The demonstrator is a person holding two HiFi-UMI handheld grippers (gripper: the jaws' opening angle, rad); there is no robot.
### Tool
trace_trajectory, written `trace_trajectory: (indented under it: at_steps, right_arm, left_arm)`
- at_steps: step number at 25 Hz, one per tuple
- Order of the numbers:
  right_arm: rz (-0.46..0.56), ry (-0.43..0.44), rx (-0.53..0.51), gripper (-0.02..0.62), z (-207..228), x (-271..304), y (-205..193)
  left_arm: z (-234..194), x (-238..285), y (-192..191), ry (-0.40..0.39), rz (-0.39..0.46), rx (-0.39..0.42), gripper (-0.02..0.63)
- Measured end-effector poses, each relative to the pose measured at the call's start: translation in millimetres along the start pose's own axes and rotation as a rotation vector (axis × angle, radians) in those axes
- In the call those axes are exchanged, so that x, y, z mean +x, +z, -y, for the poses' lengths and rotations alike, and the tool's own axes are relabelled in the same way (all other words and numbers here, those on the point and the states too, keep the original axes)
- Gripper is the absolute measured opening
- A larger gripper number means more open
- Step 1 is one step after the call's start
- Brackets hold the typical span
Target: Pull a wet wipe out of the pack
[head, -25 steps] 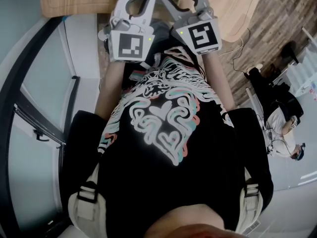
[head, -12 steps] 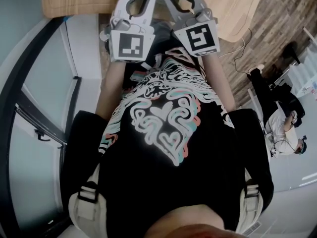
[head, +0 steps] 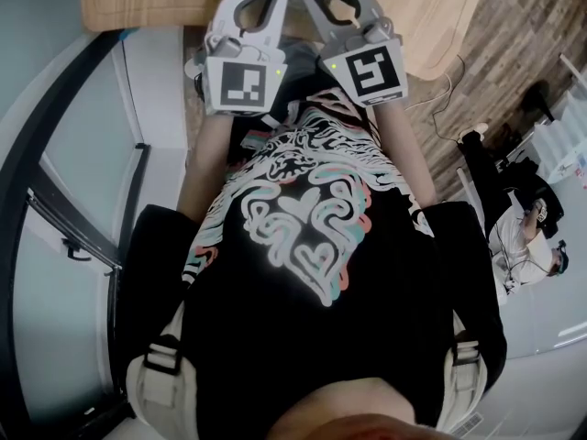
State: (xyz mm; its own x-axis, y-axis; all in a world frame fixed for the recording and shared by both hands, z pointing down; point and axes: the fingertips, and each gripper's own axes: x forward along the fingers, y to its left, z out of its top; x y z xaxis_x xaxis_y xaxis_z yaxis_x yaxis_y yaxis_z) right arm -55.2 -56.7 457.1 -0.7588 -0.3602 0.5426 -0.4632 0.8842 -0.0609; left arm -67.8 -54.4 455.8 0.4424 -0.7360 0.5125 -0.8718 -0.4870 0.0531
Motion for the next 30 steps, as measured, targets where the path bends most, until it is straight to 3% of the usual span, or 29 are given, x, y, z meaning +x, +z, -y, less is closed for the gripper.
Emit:
trace_trajectory:
  at_steps: [9,14,30]
  right_arm:
    - [0.027,0.002,0.039,0.006,1,-4,5]
    - [0.014,0.0,0.04,0.006,2,-5,7]
    - [0.043,-0.02,0.037,0.006,5,-15,16]
  left_arm:
    - [5,1,0,-0.037,-0.008,-0.001,-0.012]
    - [3,4,1,-0.051,0.001,0.082,-0.012]
    - [3,1,1,-0.034,-0.018,0.091,-0.012]
